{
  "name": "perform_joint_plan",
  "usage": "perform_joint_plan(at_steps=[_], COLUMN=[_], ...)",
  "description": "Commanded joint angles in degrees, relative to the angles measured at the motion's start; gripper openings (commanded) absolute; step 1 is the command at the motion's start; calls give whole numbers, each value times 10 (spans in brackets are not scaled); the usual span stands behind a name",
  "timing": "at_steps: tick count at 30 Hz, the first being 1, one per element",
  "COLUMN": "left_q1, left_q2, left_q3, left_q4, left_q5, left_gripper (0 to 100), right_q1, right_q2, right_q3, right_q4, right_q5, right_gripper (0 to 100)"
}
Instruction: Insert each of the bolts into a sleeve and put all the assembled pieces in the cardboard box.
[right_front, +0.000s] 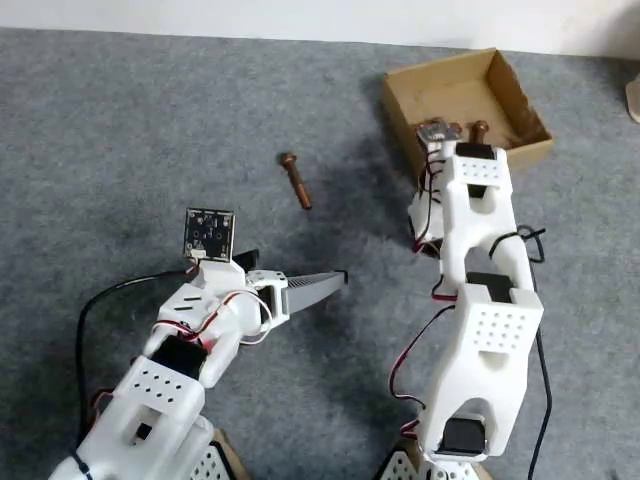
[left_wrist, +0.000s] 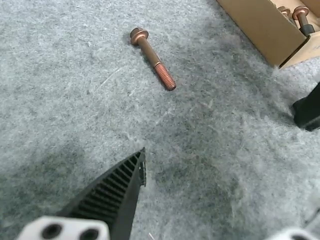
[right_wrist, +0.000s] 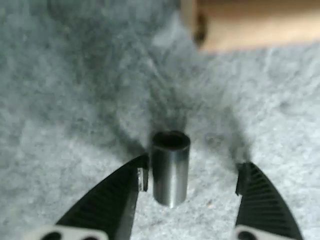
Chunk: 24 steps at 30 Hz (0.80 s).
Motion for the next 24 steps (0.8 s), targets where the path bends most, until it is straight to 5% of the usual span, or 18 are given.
perform_joint_plan(at_steps=[1,8,13,24], left_q1=[9,9,9,3], left_q2=[-9,-9,-9,-9], left_q3=[-3,-3,-4,-31], left_q4=[-12,-12,-12,14], left_q5=[-5,-5,-5,-2], left_gripper=[511,511,511,511], right_q1=[7,-2,-6,-9], right_q2=[-6,-6,-6,-11], right_q3=[-8,-4,-4,-7], right_q4=[-30,-47,-44,9], right_q5=[-4,-29,-85,-127], right_gripper=[271,245,0,5])
